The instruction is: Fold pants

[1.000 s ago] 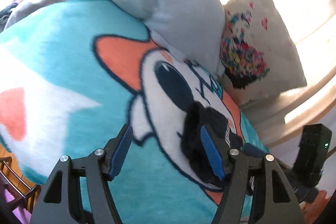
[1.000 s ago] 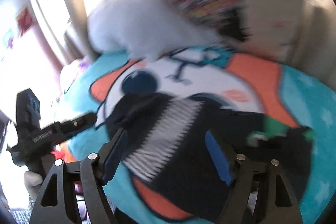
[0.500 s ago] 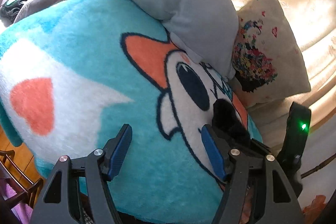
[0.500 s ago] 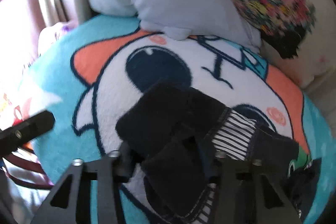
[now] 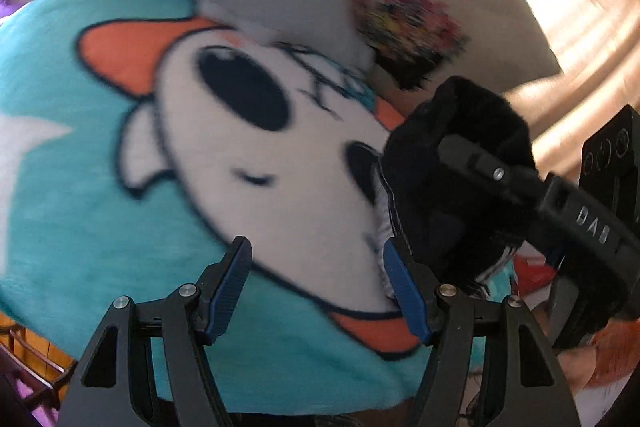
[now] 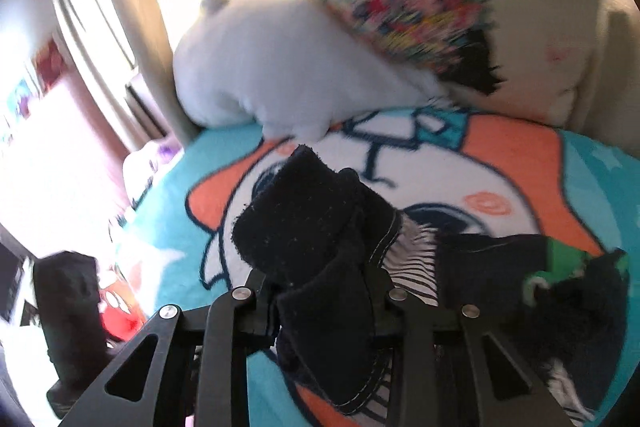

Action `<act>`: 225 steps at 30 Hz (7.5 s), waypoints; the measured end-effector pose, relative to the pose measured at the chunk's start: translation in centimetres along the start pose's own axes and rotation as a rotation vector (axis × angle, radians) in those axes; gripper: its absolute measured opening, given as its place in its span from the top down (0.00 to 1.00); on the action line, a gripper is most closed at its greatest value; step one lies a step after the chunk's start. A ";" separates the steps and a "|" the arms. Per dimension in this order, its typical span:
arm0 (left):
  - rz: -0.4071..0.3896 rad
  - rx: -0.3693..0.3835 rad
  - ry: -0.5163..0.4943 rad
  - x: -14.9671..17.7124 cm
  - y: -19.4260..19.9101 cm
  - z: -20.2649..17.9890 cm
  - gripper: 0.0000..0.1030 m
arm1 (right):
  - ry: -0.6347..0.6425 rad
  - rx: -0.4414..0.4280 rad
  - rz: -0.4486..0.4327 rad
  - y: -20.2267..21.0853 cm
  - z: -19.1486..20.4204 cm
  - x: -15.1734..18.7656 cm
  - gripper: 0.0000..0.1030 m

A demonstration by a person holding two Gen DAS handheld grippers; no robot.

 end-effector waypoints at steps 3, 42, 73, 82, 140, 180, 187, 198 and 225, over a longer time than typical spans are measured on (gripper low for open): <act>0.023 0.012 -0.066 0.3 -1.1 -2.7 0.35 | -0.072 -0.008 -0.030 2.4 -3.8 -0.3 0.69; 0.260 0.078 -0.289 4.0 -11.3 -13.5 0.30 | -0.349 -0.060 -0.002 3.3 -17.9 4.7 0.85; 0.255 -0.052 -0.355 5.3 -14.1 -12.0 0.24 | -0.343 -0.068 -0.100 6.8 -19.1 1.8 0.50; 0.241 -0.054 -0.349 5.4 -14.1 -11.9 0.24 | -0.311 -0.315 0.334 -6.5 -15.8 -0.5 0.58; -0.007 -0.325 -0.445 5.0 -2.2 -12.7 0.24 | -0.472 0.106 -0.082 7.8 -20.0 8.7 0.30; 0.266 0.035 -0.124 -1.9 -14.8 -9.1 0.24 | -0.548 0.027 0.001 2.0 -24.2 8.5 0.25; 0.272 0.043 -0.129 -2.1 -16.4 -9.0 0.16 | -0.470 0.054 -0.023 1.1 -22.6 7.6 0.16; 0.386 0.139 -0.130 -1.3 -17.9 -10.5 0.47 | -0.454 0.015 -0.040 0.4 -20.6 7.3 0.41; 0.084 -0.047 -0.125 -12.6 -8.3 -4.1 0.55 | -0.232 -0.163 -0.005 -5.2 -6.6 -5.3 0.55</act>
Point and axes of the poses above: each gripper's, at about its wrist camera, not at the fingertips, and y roughly against the way its jaws point, z to its left, x to its underside, the point moved 3 cm from there along -y, roughly the way its jaws point, and after that the axes turned 13 degrees about x, right-handed, at the moved point
